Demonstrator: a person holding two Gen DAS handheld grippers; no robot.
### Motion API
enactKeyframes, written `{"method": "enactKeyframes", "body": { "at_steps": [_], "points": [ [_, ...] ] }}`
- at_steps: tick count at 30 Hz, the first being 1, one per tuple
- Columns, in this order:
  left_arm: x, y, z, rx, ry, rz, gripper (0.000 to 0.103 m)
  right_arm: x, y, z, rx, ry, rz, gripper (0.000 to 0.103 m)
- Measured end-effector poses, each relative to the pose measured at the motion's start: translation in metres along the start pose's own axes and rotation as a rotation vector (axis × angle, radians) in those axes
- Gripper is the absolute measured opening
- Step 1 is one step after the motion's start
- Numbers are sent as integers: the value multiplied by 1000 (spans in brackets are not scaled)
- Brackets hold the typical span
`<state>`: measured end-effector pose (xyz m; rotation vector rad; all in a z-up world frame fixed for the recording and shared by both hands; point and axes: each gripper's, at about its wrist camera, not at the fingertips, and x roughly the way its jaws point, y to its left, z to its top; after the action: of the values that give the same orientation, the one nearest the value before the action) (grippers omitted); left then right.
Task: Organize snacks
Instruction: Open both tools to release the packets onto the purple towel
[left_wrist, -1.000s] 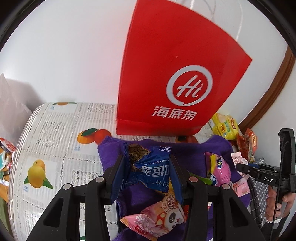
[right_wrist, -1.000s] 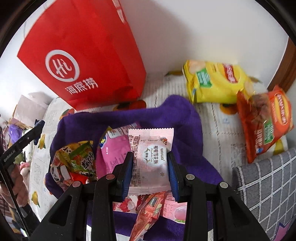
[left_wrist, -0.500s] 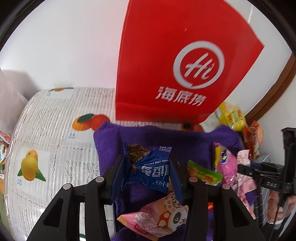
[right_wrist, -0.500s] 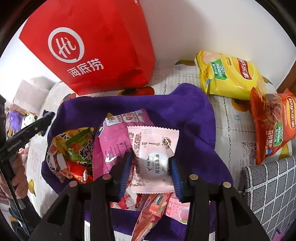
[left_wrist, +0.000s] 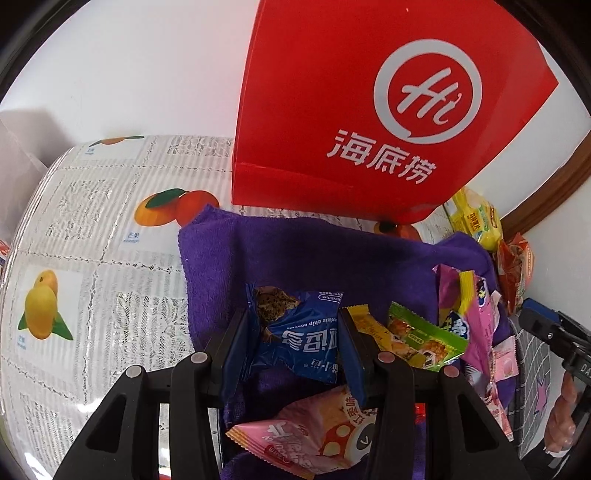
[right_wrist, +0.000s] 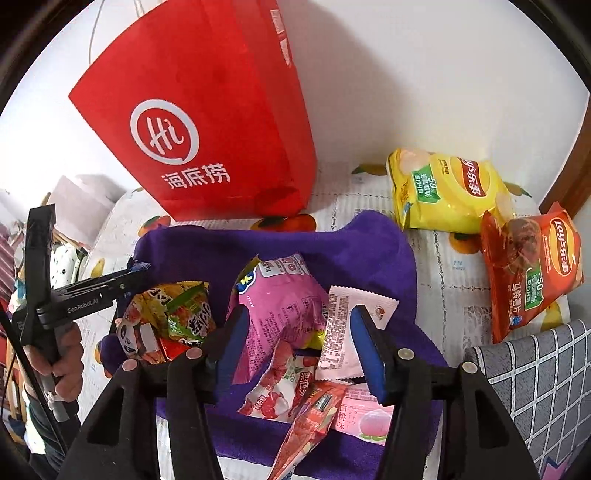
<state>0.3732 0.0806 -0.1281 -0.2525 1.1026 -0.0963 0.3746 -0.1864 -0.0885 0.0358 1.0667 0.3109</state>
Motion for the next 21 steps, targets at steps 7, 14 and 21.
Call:
{"method": "enactKeyframes", "body": {
  "at_steps": [7,14,21],
  "points": [
    [8,4,-1,-18,42,6,45,0,8,-1,-27,1,-21,56],
    [11,6,0,-29,66,-7,52,1,9,-1,-28,6,-29,56],
    [10,5,2,-28,75,-10,55,-2,17,-1,-51,39,-26,56]
  ]
}}
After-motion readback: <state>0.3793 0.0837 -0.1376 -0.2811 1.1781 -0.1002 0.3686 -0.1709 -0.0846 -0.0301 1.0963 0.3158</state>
